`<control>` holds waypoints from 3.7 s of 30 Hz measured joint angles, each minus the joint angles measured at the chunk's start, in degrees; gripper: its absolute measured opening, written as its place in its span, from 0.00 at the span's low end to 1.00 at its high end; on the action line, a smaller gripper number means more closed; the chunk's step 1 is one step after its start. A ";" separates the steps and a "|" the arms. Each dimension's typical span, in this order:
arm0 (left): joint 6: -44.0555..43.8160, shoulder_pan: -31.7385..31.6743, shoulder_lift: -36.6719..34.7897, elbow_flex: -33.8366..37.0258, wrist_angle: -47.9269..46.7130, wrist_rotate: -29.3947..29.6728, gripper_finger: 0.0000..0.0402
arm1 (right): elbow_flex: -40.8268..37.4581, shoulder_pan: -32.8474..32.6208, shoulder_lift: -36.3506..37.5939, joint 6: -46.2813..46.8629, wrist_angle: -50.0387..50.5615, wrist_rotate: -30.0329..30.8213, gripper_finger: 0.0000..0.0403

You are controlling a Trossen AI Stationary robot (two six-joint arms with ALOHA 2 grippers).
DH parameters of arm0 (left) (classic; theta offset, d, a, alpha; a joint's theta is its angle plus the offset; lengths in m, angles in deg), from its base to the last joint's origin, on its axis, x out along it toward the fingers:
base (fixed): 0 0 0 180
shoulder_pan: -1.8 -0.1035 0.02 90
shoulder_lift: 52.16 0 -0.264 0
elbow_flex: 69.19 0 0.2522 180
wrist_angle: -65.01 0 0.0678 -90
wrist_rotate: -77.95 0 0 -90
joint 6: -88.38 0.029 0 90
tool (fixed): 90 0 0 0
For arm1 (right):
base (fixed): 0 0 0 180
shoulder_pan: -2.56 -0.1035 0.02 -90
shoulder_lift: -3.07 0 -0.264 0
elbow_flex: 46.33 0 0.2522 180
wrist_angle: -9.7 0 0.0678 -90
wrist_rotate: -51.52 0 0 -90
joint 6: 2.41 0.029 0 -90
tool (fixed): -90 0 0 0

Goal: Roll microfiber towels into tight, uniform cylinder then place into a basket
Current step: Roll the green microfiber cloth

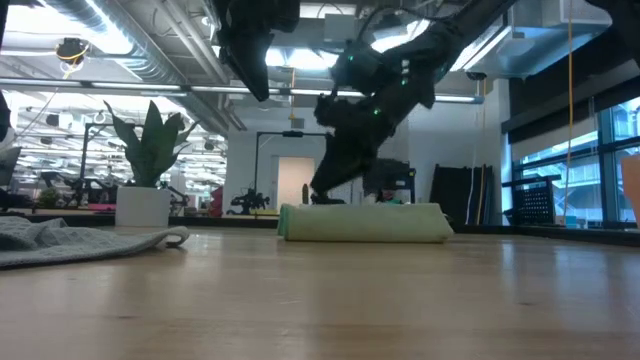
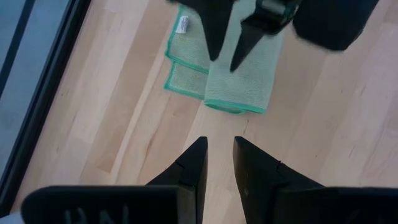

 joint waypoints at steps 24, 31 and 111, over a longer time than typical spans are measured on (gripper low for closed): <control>0.04 0.92 0.00 0.00 0.09 -0.16 0.17 | -0.02 -8.16 5.03 -21.71 24.93 9.54 0.31; 0.04 0.92 0.00 0.00 0.11 -0.27 0.17 | -1.47 -7.91 5.00 -21.95 23.42 11.78 0.31; 0.49 0.90 0.00 0.00 0.14 -0.25 0.17 | -9.54 -3.65 4.72 3.24 16.67 -15.75 0.02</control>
